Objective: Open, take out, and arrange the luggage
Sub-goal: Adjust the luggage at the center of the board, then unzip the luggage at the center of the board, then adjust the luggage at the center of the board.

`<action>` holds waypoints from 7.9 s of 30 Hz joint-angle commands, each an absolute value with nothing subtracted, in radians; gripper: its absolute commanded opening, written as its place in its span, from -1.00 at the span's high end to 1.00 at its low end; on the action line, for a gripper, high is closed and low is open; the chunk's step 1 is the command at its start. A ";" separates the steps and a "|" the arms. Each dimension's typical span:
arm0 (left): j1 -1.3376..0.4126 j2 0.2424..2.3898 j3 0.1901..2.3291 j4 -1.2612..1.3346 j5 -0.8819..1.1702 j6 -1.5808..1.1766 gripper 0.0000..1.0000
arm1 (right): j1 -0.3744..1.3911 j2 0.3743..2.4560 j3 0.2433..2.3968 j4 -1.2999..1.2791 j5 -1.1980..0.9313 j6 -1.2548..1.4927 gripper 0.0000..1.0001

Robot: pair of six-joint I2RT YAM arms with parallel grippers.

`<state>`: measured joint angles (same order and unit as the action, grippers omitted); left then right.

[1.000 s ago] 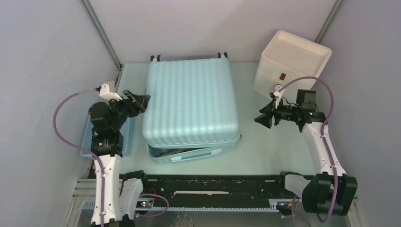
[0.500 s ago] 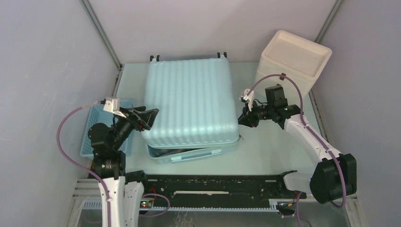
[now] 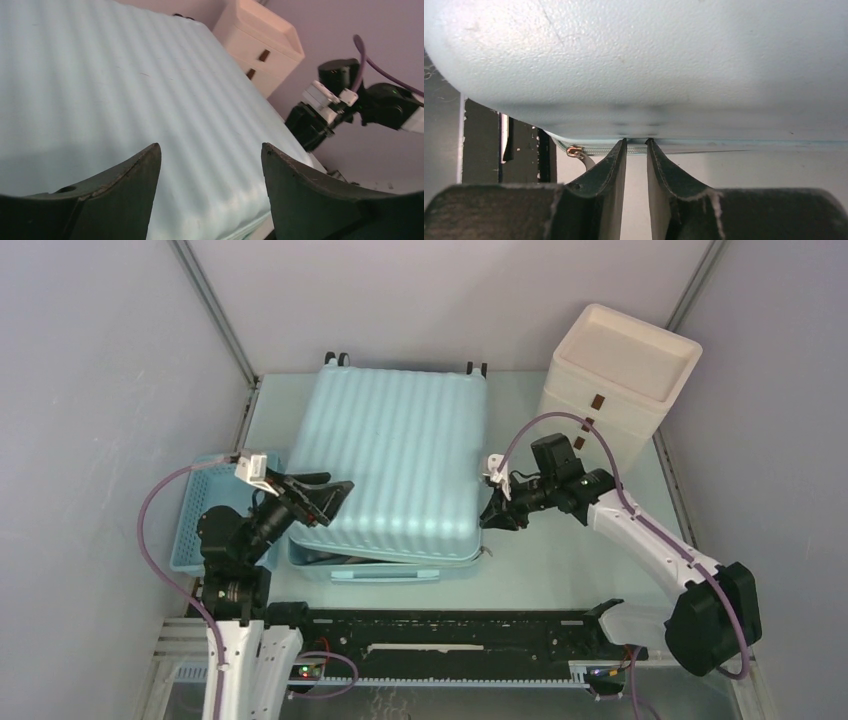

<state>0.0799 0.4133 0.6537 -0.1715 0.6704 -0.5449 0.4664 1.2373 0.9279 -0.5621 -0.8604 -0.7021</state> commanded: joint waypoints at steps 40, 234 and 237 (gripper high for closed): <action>-0.239 0.622 0.749 -0.172 0.541 -0.192 -1.00 | 0.284 1.131 0.833 -0.897 -1.072 -1.146 -0.36; -0.239 0.519 0.694 -0.254 0.305 -0.125 -1.00 | 0.200 1.023 0.779 -0.577 -0.989 -0.725 -0.12; -0.239 0.518 0.693 -0.255 0.295 -0.123 -1.00 | 0.198 1.022 0.779 -0.578 -0.989 -0.728 -0.12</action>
